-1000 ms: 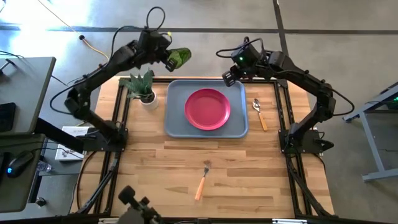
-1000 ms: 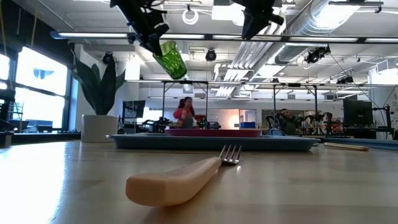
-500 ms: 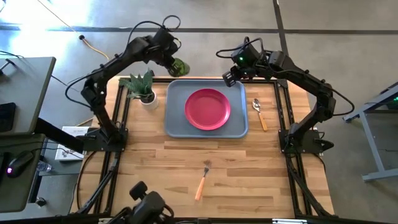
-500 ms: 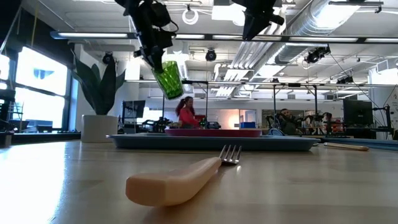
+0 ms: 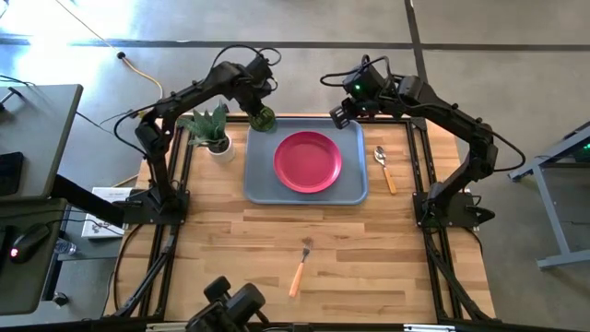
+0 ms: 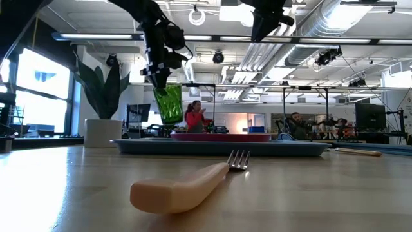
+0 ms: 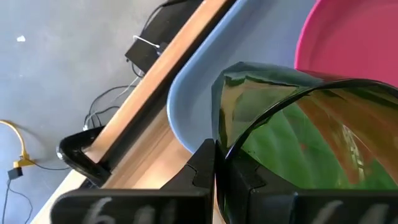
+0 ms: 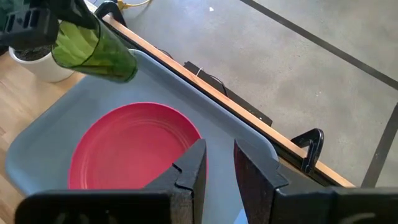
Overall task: Pick and place plate/cup/fork/spoon on tray
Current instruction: Put the green cup on the gray tray, then put the yellow spoon on the gray tray
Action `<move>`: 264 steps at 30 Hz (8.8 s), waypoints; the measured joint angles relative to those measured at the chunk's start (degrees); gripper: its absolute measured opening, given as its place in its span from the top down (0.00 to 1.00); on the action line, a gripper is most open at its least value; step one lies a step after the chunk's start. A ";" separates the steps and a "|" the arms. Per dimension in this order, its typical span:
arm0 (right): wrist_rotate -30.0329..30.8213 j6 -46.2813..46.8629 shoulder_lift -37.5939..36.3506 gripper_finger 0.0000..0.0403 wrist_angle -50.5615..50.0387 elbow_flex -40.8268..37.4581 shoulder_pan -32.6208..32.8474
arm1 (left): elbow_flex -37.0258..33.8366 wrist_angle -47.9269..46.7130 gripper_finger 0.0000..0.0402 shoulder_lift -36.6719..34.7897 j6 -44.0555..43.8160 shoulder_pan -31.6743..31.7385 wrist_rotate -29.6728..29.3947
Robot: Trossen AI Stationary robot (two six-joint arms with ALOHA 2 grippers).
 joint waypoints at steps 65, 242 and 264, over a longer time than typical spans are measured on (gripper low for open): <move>-0.83 -0.42 0.00 0.82 -0.87 0.00 0.00 | 1.54 -4.64 0.76 9.85 -0.28 -0.38 1.68; -19.81 11.31 -10.79 0.94 20.33 -67.60 -20.22 | -29.51 11.38 0.78 -44.16 -15.36 -23.61 12.46; -18.96 40.72 -25.77 0.95 39.13 -67.38 -10.54 | -29.50 11.38 0.78 -44.16 -15.25 -23.66 5.19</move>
